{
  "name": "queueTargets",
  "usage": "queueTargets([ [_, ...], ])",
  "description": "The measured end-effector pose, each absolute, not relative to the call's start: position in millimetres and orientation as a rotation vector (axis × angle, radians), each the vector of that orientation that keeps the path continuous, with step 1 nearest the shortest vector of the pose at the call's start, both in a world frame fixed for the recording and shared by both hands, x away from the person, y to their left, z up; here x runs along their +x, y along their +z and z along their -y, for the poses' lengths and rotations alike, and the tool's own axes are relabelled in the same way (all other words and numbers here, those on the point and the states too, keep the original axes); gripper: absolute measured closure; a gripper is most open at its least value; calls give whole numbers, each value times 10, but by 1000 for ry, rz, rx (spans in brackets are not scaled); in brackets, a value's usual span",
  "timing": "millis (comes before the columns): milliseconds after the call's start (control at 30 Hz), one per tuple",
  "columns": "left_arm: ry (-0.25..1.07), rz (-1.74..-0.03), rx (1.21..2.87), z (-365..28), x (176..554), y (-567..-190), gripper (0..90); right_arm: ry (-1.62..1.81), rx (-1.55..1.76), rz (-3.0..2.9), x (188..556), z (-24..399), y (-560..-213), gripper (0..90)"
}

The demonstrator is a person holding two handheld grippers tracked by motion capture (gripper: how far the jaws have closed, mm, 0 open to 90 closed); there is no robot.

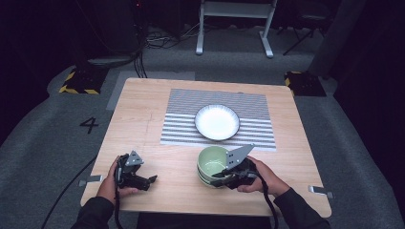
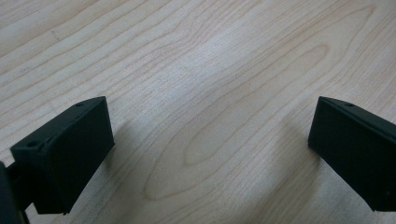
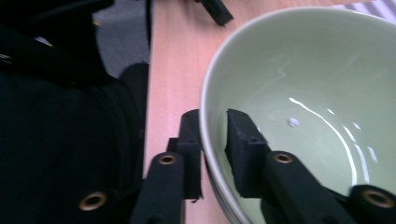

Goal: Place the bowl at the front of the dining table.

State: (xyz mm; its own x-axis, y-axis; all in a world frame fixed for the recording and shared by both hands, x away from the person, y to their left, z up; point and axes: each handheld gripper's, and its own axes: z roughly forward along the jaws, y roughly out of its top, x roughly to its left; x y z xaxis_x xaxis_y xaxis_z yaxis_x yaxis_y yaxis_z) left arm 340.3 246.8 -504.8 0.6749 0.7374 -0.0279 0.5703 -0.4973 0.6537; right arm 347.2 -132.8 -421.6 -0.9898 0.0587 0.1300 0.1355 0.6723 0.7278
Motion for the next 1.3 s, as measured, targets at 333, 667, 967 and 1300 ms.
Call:
queueTargets([
  [333,337,-1002,2244,-2468,3403,-5048,1,-1238,-132,2801,3474,1326,-4173,817],
  [667,337,-1002,2244,-2468,3403,-5048,1,-1264,-156,2781,3480,1339,-4166,817],
  [967,337,-1002,2244,-2468,3403,-5048,1,-1264,-175,2777,3477,1335,-4159,818],
  [1300,337,-1002,2244,-2468,3403,-5048,0,-1278,-194,2768,3476,1340,-4155,817],
])
